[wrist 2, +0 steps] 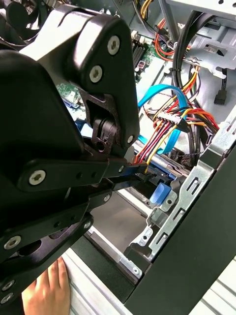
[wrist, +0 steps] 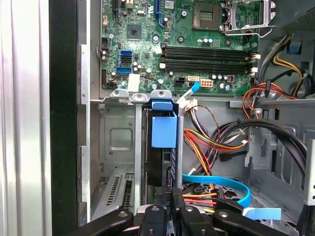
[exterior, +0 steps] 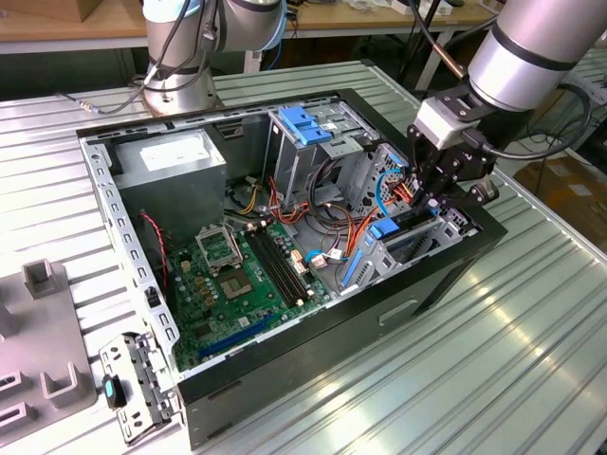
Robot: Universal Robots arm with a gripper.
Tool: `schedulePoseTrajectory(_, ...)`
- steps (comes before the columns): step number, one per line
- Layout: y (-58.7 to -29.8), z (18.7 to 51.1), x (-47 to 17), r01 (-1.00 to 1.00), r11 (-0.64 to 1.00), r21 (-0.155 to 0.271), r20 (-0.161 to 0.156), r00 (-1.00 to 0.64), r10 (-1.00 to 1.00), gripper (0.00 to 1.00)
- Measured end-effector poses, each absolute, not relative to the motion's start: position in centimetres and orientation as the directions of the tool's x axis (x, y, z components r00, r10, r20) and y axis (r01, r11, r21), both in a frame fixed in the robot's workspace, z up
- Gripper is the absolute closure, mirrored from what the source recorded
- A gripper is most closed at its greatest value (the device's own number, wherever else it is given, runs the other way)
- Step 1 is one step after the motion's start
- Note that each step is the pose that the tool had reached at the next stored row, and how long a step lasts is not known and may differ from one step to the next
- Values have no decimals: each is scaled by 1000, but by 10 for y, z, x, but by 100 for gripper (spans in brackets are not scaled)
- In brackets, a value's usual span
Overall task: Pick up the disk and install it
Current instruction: 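Insert the first disk wire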
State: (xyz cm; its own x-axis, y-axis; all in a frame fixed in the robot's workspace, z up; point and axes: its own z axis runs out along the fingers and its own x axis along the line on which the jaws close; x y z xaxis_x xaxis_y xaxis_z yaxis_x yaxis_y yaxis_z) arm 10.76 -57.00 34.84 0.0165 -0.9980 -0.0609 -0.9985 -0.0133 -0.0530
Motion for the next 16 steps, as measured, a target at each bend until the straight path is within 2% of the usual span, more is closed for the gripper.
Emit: schedulePoseTrajectory(16,-568,345,108,-999,-13,-53,-61,16,-998,83)
